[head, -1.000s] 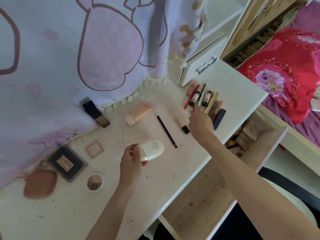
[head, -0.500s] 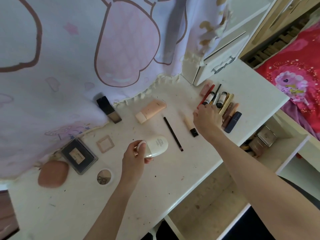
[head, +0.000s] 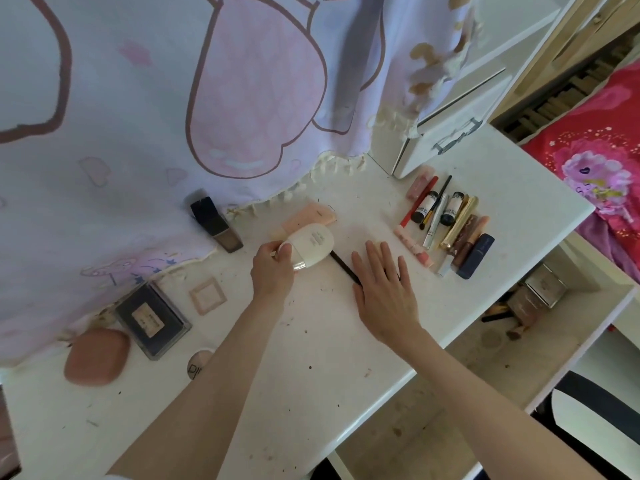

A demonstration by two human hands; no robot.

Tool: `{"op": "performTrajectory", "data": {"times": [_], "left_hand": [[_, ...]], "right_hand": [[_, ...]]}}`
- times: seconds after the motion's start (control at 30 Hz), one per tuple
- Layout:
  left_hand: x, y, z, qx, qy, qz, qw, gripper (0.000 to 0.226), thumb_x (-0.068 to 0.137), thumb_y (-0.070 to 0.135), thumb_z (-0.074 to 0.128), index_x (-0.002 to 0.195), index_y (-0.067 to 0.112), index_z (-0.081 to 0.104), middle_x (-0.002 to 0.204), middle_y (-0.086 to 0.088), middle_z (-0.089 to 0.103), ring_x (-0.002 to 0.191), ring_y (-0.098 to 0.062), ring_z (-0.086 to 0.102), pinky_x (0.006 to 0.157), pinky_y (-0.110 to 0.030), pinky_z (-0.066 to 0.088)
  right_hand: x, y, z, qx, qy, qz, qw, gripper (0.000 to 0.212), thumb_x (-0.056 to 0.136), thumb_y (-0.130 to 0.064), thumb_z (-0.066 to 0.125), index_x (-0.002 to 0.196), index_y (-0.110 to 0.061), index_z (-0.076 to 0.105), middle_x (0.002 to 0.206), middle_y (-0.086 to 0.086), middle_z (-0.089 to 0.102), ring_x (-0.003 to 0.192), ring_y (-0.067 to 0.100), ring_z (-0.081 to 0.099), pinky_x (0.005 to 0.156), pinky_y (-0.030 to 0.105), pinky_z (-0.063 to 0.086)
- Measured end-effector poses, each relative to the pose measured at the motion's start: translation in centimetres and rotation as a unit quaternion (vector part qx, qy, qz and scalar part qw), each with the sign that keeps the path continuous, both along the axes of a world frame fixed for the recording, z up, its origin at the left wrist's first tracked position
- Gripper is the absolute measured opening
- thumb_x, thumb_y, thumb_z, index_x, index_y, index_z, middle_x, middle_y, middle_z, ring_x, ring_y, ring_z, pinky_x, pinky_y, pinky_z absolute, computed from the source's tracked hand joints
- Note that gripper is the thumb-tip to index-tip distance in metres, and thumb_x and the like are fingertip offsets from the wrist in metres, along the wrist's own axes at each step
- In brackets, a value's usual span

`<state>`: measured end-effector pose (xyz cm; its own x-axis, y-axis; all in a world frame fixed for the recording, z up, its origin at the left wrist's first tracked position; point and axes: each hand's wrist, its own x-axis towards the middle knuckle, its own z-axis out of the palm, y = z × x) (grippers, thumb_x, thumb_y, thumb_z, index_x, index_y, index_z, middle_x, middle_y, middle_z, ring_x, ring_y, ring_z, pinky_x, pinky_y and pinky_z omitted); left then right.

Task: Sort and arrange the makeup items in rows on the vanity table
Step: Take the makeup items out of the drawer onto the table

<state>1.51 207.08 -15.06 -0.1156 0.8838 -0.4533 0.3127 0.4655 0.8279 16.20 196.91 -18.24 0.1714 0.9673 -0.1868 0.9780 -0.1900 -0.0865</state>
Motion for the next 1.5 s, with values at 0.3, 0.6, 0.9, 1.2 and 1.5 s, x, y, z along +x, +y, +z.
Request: {"op": "performTrajectory", "data": {"times": [0.3, 0.6, 0.9, 1.2, 1.5], "left_hand": [[2.5, 2.5, 0.1, 0.064, 0.116, -0.046, 0.990, 0.027, 0.095, 0.018, 0.045, 0.113, 0.001, 0.055, 0.115, -0.016, 0.059, 0.107, -0.031, 0.054, 0.091, -0.035, 0.044], [2.4, 2.6, -0.2, 0.109, 0.227, -0.129, 0.959, 0.022, 0.096, 0.015, 0.043, 0.106, 0.002, 0.058, 0.113, -0.017, 0.054, 0.088, -0.021, 0.050, 0.082, -0.028, 0.042], [1.6, -0.1, 1.0, 0.186, 0.355, -0.297, 0.867, 0.033, 0.097, 0.021, 0.039, 0.126, 0.007, 0.048, 0.130, -0.015, 0.046, 0.118, -0.032, 0.039, 0.093, -0.044, 0.037], [4.5, -9.1, 2.2, 0.305, 0.310, -0.458, 0.775, 0.051, 0.097, 0.031, 0.039, 0.144, 0.013, 0.027, 0.150, -0.008, 0.030, 0.138, -0.023, 0.026, 0.110, -0.035, 0.026], [12.4, -18.9, -0.7, 0.389, 0.217, -0.577, 0.684, 0.044, 0.090, 0.020, 0.055, 0.133, 0.010, 0.049, 0.136, -0.010, 0.051, 0.125, -0.024, 0.049, 0.099, -0.030, 0.039]], "right_hand": [[1.6, 0.1, -0.1, 0.016, 0.011, -0.024, 1.000, 0.065, 0.096, -0.006, 0.029, 0.149, -0.015, -0.007, 0.154, 0.010, -0.021, 0.137, 0.025, -0.028, 0.111, 0.035, -0.015], [1.8, 0.2, -0.2, 0.022, 0.035, -0.034, 0.999, 0.066, 0.095, -0.003, 0.031, 0.148, -0.011, -0.008, 0.151, 0.007, -0.027, 0.137, 0.025, -0.028, 0.112, 0.035, -0.014], [2.3, -1.2, 1.0, 0.051, 0.022, -0.034, 0.998, 0.053, 0.102, -0.027, 0.022, 0.150, -0.014, 0.003, 0.158, 0.009, -0.009, 0.145, 0.025, -0.010, 0.115, 0.039, -0.011], [4.7, -9.4, 3.0, 0.055, 0.038, -0.119, 0.991, 0.056, 0.101, -0.037, 0.027, 0.150, -0.018, 0.009, 0.158, 0.008, -0.001, 0.144, 0.024, -0.012, 0.114, 0.040, -0.012], [11.9, -18.1, 0.5, 0.062, 0.031, -0.214, 0.974, 0.049, 0.100, -0.020, 0.035, 0.146, -0.007, 0.026, 0.153, 0.013, 0.024, 0.145, 0.027, 0.013, 0.119, 0.042, 0.001]]}}
